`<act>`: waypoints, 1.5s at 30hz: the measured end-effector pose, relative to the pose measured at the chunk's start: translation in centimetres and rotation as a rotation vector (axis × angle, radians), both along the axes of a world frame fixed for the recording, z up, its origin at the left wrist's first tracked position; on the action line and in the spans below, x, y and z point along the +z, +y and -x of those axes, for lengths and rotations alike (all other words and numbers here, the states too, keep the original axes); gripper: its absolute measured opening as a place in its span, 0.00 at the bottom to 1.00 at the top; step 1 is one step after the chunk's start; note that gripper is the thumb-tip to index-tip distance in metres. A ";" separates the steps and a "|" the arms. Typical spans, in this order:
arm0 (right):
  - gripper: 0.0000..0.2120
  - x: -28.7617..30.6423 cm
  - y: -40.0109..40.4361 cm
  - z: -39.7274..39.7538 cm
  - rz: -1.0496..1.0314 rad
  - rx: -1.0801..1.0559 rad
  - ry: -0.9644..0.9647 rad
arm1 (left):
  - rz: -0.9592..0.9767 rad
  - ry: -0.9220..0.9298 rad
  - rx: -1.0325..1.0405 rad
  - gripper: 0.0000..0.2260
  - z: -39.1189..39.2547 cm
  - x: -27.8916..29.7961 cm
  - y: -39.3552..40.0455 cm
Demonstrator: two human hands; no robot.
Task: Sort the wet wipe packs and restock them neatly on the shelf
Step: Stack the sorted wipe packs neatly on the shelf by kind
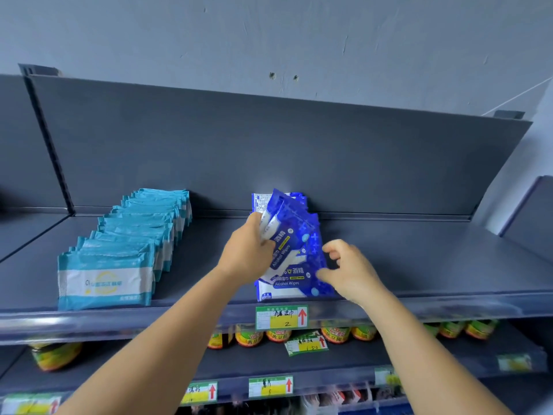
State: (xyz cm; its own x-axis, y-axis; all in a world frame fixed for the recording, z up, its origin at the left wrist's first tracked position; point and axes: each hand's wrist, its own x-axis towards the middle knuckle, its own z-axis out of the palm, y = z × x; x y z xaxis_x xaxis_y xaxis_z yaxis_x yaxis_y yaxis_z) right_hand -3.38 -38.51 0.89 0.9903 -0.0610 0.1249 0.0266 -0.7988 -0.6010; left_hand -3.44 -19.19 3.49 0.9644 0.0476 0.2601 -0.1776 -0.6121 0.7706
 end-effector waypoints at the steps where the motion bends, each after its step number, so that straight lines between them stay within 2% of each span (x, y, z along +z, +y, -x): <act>1: 0.26 -0.4 -0.2 -0.1 0.067 0.032 0.061 | -0.039 0.015 -0.002 0.06 0.0 0.0 0.4; 4: 0.33 -1.1 0.3 -0.4 0.034 0.052 0.159 | -0.138 0.044 -0.027 0.07 -0.2 0.0 1.0; 8: 0.35 -1.4 0.9 -2.0 -0.034 -0.044 0.189 | -0.243 0.079 -0.095 0.09 -0.4 0.4 0.9; 13: 0.23 -1.8 1.3 -3.4 0.000 -0.074 0.131 | -0.445 0.149 -0.172 0.08 -1.1 0.7 0.4; 16: 0.13 -1.7 0.0 -4.0 -0.088 0.008 0.156 | -0.539 0.228 -0.231 0.02 -1.9 0.6 -0.2; 17: 0.11 -1.6 -0.6 -3.9 -0.126 0.043 0.181 | -0.581 0.238 -0.232 0.05 -2.2 0.4 -0.5; 18: 0.12 -1.4 -1.2 -3.9 -0.166 0.078 0.206 | -0.623 0.239 -0.234 0.06 -2.4 0.3 -0.8; 20: 0.18 -0.8 -2.0 -3.5 -0.314 0.155 0.275 | -0.712 0.215 -0.234 0.02 -2.9 0.0 -1.3; 22: 0.21 -0.3 -2.0 -3.0 -0.485 0.234 0.327 | -0.797 0.176 -0.217 0.08 -3.3 -0.2 -1.8; 24: 0.24 -0.2 -1.3 -2.9 -0.455 0.265 0.290 | -0.844 0.082 -0.136 0.18 -3.5 -0.9 -2.1; 26: 0.26 -0.5 -0.4 -2.7 -0.372 0.244 0.254 | -0.750 -0.005 -0.015 0.32 -3.0 -1.9 -2.1; 29: 0.27 -1.4 0.3 -2.9 -0.339 0.196 0.211 | -0.301 0.039 0.085 0.47 -2.0 -4.3 -1.0; 31: 0.28 -1.8 0.3 -3.1 -0.332 0.188 0.208 | -0.040 0.135 0.042 0.45 -1.1 -5.7 -0.4; 34: 0.28 -2.1 0.2 -3.5 -0.293 0.188 0.225 | 0.111 0.120 -0.008 0.37 -0.5 -6.6 -0.5; 38: 0.31 -2.0 0.4 -3.9 -0.211 0.138 0.129 | 0.060 -0.027 -0.096 0.45 -2.1 -6.2 -0.7; 42: 0.39 -2.2 0.2 -4.5 -0.234 0.107 0.119 | -0.044 -0.032 -0.105 0.52 -3.3 -6.1 -0.3; 45: 0.49 -1.6 -0.4 -4.8 -0.267 0.176 0.072 | -0.310 -0.038 -0.105 0.57 -3.6 -5.0 0.1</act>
State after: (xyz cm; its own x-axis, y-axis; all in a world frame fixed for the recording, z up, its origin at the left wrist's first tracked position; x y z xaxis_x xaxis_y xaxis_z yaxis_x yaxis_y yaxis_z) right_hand 1.42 -38.89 -0.69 0.9942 0.0911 0.0569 0.1004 -0.5998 -0.7938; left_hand 0.18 -19.12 -1.54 0.9492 -0.1386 0.2826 -0.2773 -0.7931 0.5423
